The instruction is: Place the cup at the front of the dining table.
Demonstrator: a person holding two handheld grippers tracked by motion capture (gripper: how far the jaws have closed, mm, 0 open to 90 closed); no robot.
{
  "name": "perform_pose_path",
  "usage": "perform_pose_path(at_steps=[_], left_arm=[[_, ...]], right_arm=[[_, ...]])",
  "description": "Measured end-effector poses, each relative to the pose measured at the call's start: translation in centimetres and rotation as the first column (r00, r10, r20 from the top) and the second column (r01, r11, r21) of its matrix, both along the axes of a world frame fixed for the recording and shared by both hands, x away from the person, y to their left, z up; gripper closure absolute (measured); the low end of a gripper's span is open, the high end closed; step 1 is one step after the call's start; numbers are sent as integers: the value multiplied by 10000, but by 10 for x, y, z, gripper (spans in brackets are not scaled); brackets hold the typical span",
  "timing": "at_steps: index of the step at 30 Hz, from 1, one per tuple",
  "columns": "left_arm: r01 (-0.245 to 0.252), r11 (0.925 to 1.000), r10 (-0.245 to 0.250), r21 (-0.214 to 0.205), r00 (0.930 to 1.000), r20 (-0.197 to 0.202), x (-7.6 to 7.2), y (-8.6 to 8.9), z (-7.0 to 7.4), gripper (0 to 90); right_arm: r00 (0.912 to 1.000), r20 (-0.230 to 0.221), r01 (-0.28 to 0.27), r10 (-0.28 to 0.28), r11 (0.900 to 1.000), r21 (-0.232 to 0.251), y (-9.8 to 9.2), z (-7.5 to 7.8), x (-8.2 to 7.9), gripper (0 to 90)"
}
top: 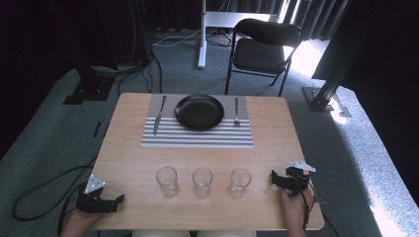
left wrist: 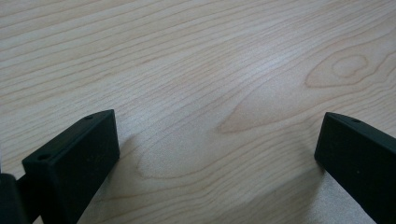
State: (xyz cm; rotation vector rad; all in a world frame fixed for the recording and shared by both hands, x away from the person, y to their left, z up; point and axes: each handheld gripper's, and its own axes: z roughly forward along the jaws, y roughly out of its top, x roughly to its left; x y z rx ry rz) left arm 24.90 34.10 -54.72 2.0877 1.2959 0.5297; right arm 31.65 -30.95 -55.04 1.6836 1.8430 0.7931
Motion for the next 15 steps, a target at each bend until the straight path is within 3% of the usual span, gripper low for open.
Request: perform_pose_path(at_steps=[5,7,15], left_arm=[[0,10000,1,70,9999,-140,-1,2,1,2],[268,9996,-266,106,9994,-201,-1,5,2,2],[349,9994,-347,83,9993,-163,-2,6,1,3]], right_arm=[[10000,0,51,-51,10000,-4,0,0,0,113],[10000,-1,56,-56,10000,-3,0,0,0,113],[10000,1,54,-54,10000,-4,0,0,0,113]])
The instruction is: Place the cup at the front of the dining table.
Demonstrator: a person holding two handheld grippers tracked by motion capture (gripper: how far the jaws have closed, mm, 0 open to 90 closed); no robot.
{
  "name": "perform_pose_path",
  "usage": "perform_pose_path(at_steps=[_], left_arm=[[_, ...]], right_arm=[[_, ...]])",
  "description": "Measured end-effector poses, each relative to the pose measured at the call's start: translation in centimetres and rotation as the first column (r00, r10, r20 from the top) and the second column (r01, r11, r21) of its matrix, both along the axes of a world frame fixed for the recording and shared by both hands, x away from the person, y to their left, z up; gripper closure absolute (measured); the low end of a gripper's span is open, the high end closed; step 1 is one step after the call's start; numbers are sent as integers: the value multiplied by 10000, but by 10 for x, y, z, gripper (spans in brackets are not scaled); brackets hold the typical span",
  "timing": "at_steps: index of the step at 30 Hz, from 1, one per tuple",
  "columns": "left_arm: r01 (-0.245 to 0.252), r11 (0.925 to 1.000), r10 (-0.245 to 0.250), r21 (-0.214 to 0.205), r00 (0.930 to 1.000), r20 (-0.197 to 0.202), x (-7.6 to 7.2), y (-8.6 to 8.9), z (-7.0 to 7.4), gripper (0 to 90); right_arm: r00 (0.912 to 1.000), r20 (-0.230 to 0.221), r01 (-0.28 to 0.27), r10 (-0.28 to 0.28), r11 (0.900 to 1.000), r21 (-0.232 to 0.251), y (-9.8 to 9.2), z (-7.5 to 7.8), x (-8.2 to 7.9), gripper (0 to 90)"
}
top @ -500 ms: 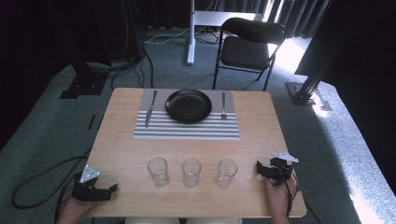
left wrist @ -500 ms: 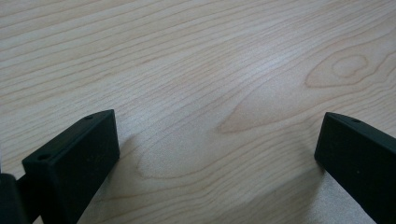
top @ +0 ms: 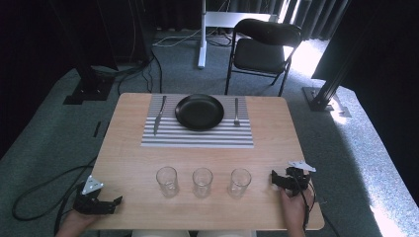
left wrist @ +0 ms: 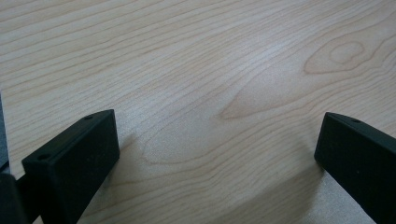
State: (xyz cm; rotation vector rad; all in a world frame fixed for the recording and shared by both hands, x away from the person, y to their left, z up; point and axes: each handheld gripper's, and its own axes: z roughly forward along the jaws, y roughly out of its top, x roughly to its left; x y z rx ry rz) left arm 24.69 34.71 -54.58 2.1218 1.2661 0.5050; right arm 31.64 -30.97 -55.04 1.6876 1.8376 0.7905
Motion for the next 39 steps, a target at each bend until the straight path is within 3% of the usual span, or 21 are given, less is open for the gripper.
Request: perform_pose_path(at_steps=[10,15,24,33,39], left_arm=[[217,9998,-217,-11,9998,29,0,1,1,29],[519,9984,-519,-220,9987,21,-4,-1,2,30],[838,9964,-837,-98,9965,87,-8,-9,4,31],[1400,9892,-1386,-434,9898,334,-11,-20,11,43],[1813,9800,-1781,-821,9830,447,-11,-28,16,43]], right_arm=[[10000,3,1,-1,10000,2,0,0,0,114],[10000,3,5,-5,10000,4,0,0,0,114],[10000,2,22,-22,10000,27,0,0,0,115],[10000,2,24,-24,10000,29,0,0,0,114],[10000,3,23,-23,10000,28,0,0,0,115]])
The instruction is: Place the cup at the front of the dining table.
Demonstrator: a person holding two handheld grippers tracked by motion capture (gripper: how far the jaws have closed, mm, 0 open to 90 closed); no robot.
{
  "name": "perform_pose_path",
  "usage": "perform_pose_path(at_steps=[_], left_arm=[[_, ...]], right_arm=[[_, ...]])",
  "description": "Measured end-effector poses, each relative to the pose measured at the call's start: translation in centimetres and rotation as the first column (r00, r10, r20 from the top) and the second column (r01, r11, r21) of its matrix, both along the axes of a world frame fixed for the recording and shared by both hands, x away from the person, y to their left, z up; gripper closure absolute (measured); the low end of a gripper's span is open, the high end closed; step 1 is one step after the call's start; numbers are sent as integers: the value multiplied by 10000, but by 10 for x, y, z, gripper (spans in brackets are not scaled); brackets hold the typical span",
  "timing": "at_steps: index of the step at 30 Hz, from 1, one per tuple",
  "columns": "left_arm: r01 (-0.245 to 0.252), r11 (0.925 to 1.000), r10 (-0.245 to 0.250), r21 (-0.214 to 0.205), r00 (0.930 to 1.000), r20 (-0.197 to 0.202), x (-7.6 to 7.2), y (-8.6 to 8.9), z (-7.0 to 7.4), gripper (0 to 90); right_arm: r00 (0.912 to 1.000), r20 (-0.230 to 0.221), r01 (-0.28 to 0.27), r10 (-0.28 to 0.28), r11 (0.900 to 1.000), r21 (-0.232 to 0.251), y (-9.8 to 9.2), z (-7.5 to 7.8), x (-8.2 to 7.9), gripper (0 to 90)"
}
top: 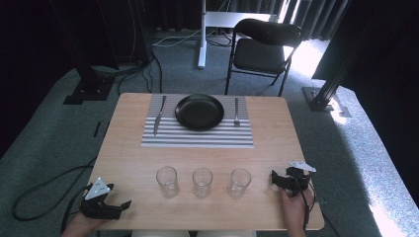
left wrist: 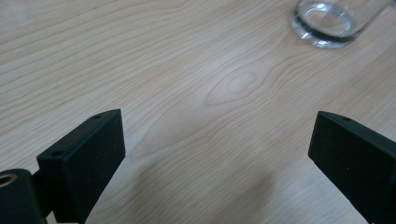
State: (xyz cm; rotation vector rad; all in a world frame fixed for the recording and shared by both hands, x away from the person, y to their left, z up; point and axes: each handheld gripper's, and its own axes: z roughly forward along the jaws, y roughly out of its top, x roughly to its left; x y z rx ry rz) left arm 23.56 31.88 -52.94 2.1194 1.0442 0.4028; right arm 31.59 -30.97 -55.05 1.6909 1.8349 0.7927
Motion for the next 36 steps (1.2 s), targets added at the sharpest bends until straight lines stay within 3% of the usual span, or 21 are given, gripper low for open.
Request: perform_pose_path(at_steps=[10,14,21,28,36], left_arm=[[434,9988,-430,-210,9989,198,0,-17,5,43],[609,9981,-606,-102,9979,216,0,-26,5,42],[1074,9935,-1071,-381,9942,111,1,-35,7,43],[1299,9890,-1283,-711,9914,268,3,-43,11,43],[1626,9842,-1598,-696,9862,443,3,-55,16,43]], right_arm=[[10000,-4,6,-6,10000,4,0,0,0,114],[10000,-2,4,-4,10000,3,0,0,0,115],[10000,-1,1,-1,10000,0,0,0,0,115],[10000,0,0,0,10000,-1,0,0,0,114],[10000,-2,2,-2,10000,1,0,0,0,115]])
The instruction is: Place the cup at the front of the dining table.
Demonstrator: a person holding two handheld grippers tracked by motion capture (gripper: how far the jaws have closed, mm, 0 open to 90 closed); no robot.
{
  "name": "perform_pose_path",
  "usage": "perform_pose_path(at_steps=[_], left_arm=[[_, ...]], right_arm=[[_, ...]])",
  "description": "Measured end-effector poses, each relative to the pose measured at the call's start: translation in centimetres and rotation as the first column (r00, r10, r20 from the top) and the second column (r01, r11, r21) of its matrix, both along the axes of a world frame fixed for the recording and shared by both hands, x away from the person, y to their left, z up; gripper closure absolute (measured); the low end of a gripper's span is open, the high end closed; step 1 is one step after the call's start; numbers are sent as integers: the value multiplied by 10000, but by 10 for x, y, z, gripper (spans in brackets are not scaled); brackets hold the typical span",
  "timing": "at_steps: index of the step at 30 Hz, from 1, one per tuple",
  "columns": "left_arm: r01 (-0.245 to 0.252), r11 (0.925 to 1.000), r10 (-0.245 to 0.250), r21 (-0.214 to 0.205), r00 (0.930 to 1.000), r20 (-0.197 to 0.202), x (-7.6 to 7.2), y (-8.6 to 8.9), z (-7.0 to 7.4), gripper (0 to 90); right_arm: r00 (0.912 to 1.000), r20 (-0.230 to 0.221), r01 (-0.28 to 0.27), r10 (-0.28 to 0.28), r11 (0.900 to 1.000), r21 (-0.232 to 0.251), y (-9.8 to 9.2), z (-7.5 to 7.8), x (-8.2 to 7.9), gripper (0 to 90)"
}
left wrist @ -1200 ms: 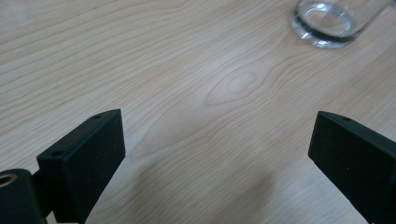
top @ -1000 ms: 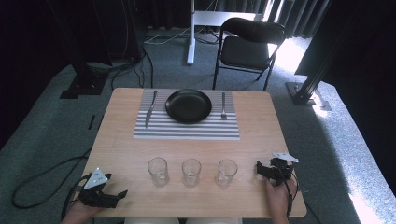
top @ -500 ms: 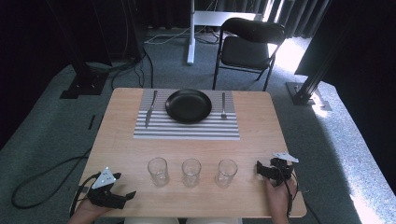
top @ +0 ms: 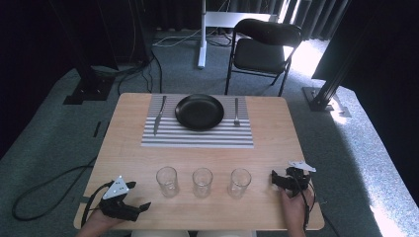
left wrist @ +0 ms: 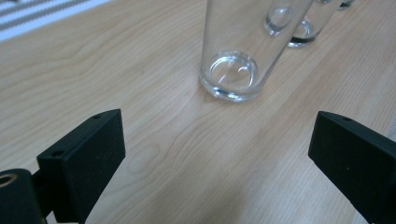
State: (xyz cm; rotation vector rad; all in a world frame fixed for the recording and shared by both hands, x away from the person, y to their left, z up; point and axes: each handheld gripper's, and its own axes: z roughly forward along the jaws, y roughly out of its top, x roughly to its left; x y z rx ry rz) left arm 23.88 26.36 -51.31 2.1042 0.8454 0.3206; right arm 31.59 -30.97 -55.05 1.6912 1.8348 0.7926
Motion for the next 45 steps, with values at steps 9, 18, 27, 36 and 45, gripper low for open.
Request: perform_pose_path(at_steps=[9,18,27,36,45], left_arm=[[370,9992,-370,-115,9993,52,3,-15,4,43],[703,9975,-700,-106,9973,233,10,-25,6,43],[887,9938,-851,-670,9948,557,18,-35,13,59],[1075,9906,-995,-844,9906,940,23,-48,13,59],[830,9881,-663,-1293,9895,1288,27,-50,14,59]], right_arm=[[10000,-2,3,-3,10000,2,0,0,0,115],[10000,15,28,-28,10000,-2,0,0,0,116],[10000,15,24,-24,10000,6,0,0,-1,116],[10000,11,28,-28,10000,0,0,0,-1,116],[10000,18,26,-26,10000,3,0,0,-1,116]])
